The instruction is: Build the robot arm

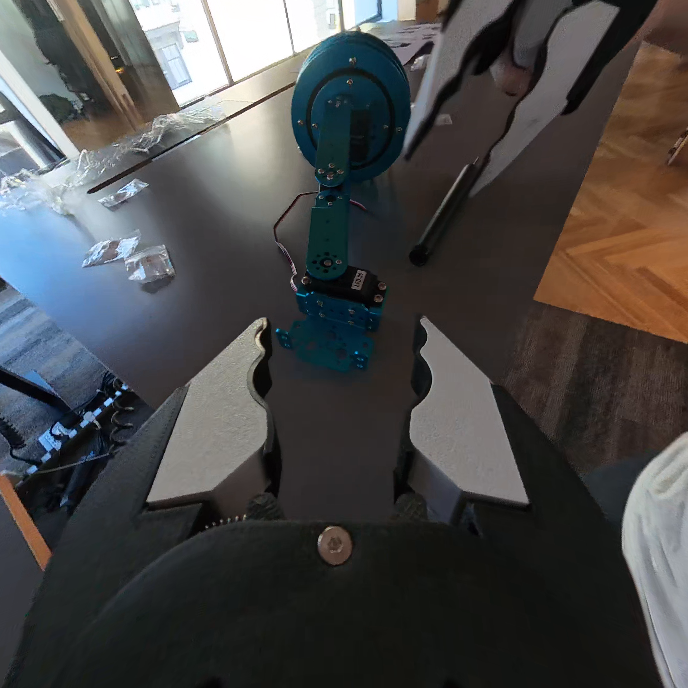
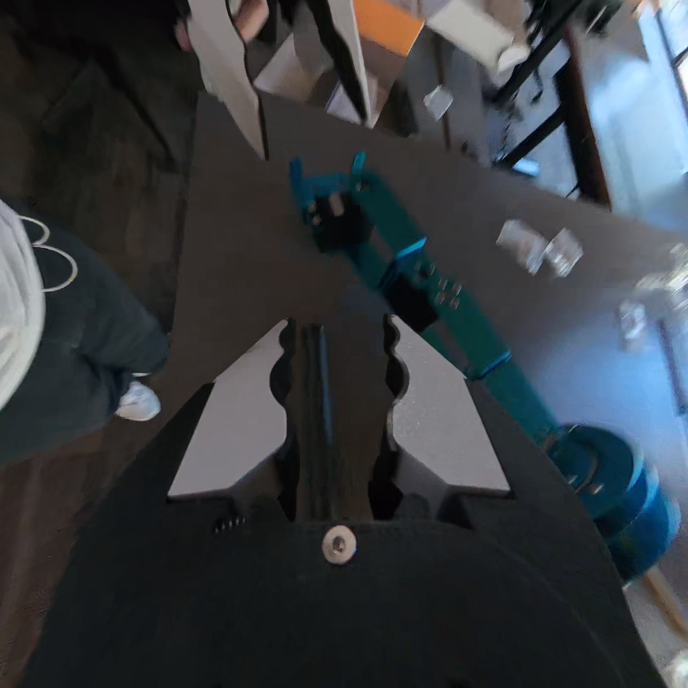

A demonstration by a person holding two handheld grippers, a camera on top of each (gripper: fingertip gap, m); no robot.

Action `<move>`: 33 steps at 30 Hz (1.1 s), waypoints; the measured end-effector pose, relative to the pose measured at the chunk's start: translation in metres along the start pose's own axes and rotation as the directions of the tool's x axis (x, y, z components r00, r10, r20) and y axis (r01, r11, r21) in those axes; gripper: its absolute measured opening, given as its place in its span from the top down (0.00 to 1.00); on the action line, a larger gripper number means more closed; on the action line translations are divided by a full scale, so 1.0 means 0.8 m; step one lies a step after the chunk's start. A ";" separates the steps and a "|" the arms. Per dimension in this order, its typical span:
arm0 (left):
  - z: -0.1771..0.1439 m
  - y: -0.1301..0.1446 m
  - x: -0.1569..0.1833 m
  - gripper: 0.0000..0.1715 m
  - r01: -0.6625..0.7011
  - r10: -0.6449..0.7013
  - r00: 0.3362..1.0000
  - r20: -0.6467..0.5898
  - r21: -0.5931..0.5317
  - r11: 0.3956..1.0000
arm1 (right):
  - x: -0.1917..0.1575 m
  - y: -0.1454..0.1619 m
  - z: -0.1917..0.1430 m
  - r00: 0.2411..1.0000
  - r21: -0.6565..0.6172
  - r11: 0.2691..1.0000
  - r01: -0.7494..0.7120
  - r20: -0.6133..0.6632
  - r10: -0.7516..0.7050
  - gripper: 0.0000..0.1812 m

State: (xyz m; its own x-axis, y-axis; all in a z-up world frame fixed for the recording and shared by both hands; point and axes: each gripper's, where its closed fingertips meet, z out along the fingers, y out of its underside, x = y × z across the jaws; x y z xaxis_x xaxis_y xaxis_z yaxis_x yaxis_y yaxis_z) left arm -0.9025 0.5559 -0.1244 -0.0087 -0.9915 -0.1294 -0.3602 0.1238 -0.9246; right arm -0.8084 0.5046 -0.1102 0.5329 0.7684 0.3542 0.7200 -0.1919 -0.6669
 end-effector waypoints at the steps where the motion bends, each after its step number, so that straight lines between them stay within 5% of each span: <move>1: 0.006 0.000 -0.002 0.56 -0.018 0.018 1.000 -0.020 -0.005 1.000 | 0.007 -0.011 0.009 0.998 0.003 0.998 0.063 -0.016 -0.063 0.73; 6: 0.036 0.004 -0.003 0.56 -0.133 0.127 0.986 -0.109 -0.058 0.989 | 0.028 -0.029 0.062 0.957 -0.071 0.955 0.286 0.063 -0.282 0.73; 14: 0.070 0.010 0.006 0.57 -0.182 0.164 0.978 -0.131 -0.133 0.974 | 0.040 -0.042 0.087 0.917 0.001 0.930 0.368 0.165 -0.363 0.82; 23: 0.077 0.017 0.000 0.61 -0.196 0.188 0.980 -0.061 -0.175 0.965 | 0.039 -0.033 0.093 0.890 0.000 0.945 0.327 0.337 -0.308 0.85; 33: 0.077 0.017 0.000 0.62 -0.090 0.102 0.994 0.046 -0.212 0.973 | 0.041 -0.034 0.091 0.920 0.022 0.956 0.293 0.266 -0.288 0.85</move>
State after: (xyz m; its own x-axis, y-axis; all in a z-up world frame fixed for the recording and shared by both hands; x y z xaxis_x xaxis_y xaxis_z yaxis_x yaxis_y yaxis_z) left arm -0.8498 0.5598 -0.1590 -0.0024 -0.9708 -0.2397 -0.5477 0.2018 -0.8120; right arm -0.8427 0.5793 -0.1284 0.1644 0.9245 0.3440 0.8349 0.0553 -0.5476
